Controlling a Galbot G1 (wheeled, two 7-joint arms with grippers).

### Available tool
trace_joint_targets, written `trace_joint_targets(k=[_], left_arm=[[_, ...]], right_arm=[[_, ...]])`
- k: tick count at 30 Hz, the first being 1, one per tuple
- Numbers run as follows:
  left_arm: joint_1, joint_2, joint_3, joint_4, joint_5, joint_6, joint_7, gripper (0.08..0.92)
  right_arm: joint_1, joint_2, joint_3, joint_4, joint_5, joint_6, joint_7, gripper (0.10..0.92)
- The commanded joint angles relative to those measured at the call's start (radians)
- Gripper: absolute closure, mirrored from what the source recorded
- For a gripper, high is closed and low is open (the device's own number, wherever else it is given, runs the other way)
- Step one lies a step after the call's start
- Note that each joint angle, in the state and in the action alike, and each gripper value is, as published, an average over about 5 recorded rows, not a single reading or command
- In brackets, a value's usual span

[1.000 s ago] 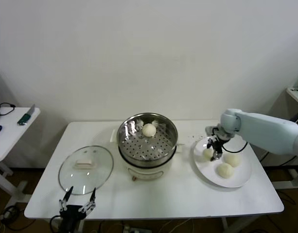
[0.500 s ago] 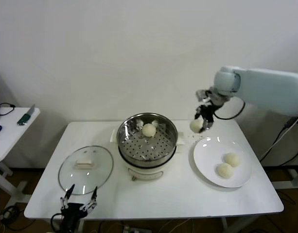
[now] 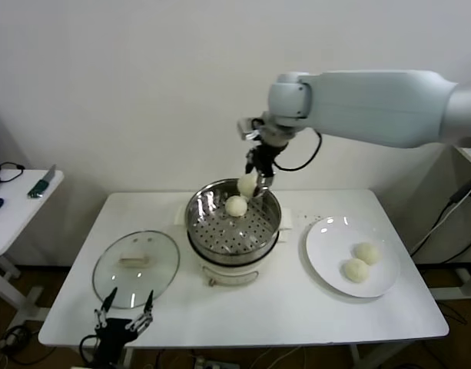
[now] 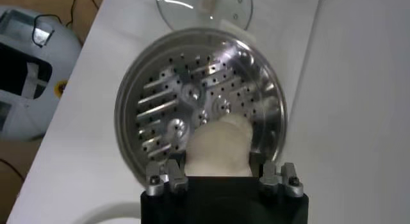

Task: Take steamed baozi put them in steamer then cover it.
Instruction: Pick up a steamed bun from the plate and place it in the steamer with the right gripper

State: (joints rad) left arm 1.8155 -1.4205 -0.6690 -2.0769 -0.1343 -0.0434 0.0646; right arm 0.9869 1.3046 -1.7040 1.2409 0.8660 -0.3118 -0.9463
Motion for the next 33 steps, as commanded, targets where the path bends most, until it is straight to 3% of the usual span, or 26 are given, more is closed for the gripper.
trace_joint_targets(k=[1, 11, 33], left_arm=[[0.000, -0.003, -0.001, -0.003, 0.002, -0.003, -0.004, 0.177], [0.004, 0.000, -0.004, 0.004, 0.001, -0.007, -0.006, 0.177], [-0.016, 0.002, -0.002, 0.029, 0.000, -0.005, -0.004, 0.177]], right_arm=[[-0.119, 0.225, 0.021, -0.109, 0.044, -0.040, 0.060, 0.372], [-0.285, 0.286, 0.022, -0.268, -0.049, -0.042, 0.070, 0.372], [-0.409, 0.321, 0.048, -0.352, -0.158, -0.042, 0.090, 0.366]])
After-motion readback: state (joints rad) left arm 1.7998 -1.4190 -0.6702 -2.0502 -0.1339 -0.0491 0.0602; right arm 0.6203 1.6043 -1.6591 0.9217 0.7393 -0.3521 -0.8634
